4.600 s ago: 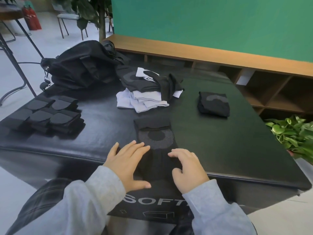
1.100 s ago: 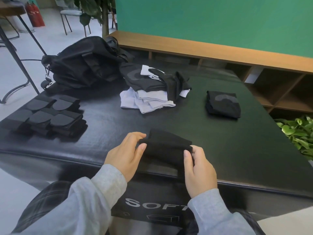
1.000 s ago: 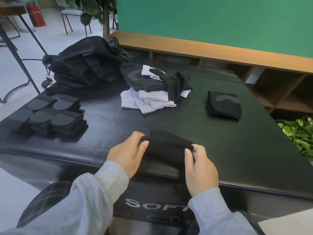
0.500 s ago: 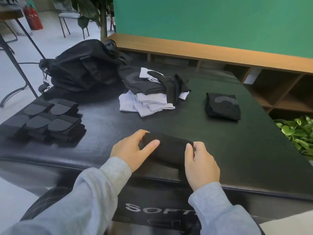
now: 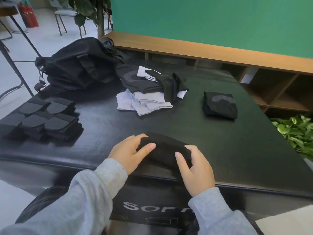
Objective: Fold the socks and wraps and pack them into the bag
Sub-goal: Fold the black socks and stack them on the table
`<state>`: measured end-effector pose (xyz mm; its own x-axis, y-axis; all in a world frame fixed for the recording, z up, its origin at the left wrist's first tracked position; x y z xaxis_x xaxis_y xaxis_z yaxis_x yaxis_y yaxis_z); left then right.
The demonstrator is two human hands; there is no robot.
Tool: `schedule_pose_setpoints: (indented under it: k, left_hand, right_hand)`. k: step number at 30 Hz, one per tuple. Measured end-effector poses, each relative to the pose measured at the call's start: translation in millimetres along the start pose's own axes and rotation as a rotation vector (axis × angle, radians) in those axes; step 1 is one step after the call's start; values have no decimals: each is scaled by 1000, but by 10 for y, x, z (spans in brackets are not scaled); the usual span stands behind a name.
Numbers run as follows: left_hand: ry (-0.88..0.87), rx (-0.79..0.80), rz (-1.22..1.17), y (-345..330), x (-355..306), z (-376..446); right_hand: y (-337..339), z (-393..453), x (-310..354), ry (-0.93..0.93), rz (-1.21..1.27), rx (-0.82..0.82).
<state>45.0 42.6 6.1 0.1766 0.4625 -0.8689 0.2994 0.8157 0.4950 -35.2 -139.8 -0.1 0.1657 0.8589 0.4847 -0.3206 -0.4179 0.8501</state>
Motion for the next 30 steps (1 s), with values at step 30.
schedule_pose_setpoints:
  k: [30]
  left_hand:
    - [-101,-308,181,-116,-52,119]
  right_hand:
    - [-154,58,386,81,-132,-484]
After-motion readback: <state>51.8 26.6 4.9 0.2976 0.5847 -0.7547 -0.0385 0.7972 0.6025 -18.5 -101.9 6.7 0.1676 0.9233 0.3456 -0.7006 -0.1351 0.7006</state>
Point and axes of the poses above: each hand's wrist, its own z-axis towards the middle knuckle, its own y-axis out of the back of the hand, x = y × z, the point moved 1 cm from there along z, towards the middle knuckle, and after that the axes turned 14 degrees about -z, right-handed, at the moved point
